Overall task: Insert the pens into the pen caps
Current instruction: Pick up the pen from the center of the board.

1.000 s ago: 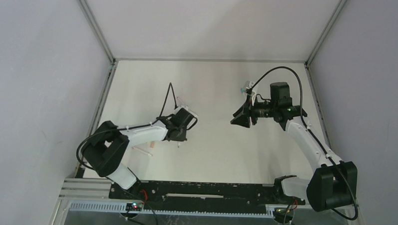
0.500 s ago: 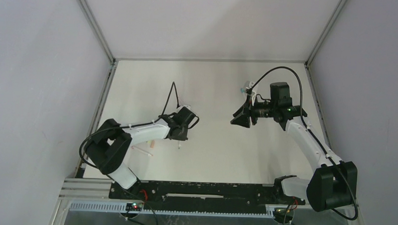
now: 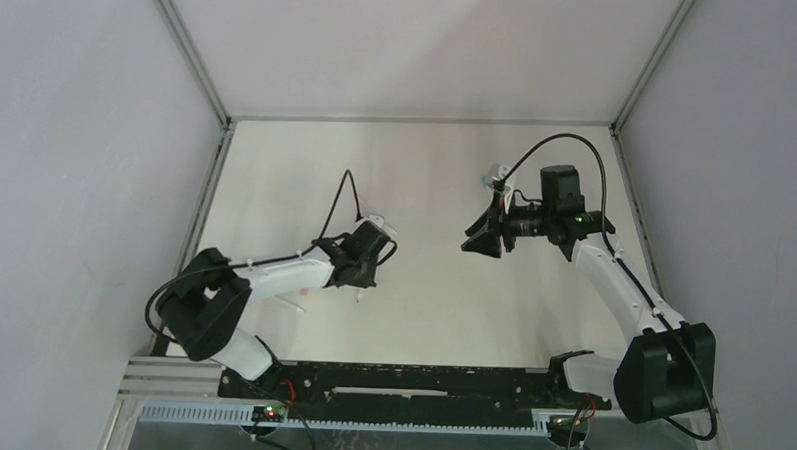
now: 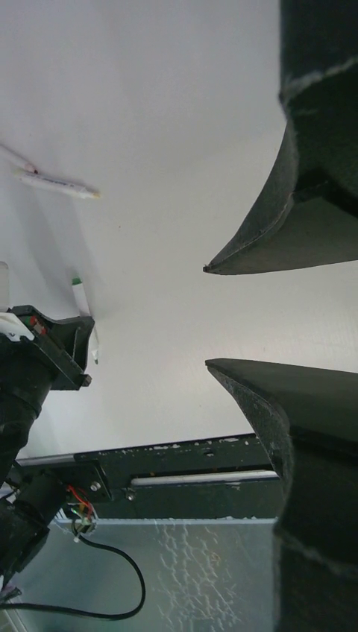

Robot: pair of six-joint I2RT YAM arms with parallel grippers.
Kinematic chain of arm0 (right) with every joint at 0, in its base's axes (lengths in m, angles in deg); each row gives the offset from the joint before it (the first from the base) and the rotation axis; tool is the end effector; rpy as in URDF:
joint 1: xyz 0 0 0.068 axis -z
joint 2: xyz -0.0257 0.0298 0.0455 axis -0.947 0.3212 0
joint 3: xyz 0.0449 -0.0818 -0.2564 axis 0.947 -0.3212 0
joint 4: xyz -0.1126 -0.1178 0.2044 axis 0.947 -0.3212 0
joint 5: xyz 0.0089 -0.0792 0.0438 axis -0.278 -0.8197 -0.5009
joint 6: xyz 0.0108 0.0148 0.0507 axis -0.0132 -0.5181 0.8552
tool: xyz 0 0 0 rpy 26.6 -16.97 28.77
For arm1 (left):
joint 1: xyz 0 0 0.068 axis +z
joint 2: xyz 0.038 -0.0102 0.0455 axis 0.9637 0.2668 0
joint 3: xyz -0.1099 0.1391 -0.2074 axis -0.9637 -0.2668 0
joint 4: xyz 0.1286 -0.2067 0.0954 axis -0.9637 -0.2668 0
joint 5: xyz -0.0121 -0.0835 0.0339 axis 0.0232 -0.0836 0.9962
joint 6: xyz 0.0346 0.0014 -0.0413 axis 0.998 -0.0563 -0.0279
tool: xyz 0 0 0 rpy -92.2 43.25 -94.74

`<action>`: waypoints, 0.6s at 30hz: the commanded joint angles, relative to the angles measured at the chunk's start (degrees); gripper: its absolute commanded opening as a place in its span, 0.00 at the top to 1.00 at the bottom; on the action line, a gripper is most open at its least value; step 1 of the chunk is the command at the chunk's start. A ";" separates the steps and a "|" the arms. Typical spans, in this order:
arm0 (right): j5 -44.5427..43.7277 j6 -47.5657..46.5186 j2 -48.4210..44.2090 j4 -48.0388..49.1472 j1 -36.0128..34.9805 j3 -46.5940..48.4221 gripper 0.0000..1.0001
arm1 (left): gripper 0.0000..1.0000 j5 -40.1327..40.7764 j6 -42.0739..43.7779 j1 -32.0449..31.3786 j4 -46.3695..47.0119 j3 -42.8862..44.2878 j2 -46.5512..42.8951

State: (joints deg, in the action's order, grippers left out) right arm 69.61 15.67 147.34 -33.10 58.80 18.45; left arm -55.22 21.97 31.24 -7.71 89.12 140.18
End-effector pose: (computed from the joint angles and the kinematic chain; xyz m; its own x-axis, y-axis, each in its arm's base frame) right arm 0.2418 0.0853 0.2889 -0.2762 -0.2738 -0.9213 -0.9466 0.2436 0.2114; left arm 0.2116 -0.1859 0.1587 -0.8490 0.1499 -0.5068 0.1752 0.9845 -0.0023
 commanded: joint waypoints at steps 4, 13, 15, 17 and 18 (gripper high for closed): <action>5.25 -5.34 -0.58 -2.16 -1.53 1.18 0.48 | 1.00 -1.87 1.96 -5.38 11.01 -2.63 -14.34; 5.85 12.14 -2.86 10.57 -0.91 -2.20 0.43 | 1.00 -11.42 0.21 -9.15 37.53 -6.71 -19.53; 7.15 18.31 -3.20 15.20 -0.56 -3.43 0.39 | 1.00 -12.71 -0.31 -9.75 40.01 -6.53 -18.83; 7.84 23.50 -3.52 19.25 -0.54 -4.58 0.36 | 1.00 -14.51 -0.88 -10.14 42.58 -6.66 -18.10; 7.82 26.00 -3.77 21.21 -0.58 -5.27 0.34 | 1.00 -15.04 -1.31 -10.29 43.93 -6.70 -17.71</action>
State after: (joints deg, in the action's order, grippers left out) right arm 74.79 27.51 145.39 -23.81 57.90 15.00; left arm -65.97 21.89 21.84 25.36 83.37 121.47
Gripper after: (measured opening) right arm 0.612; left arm 0.027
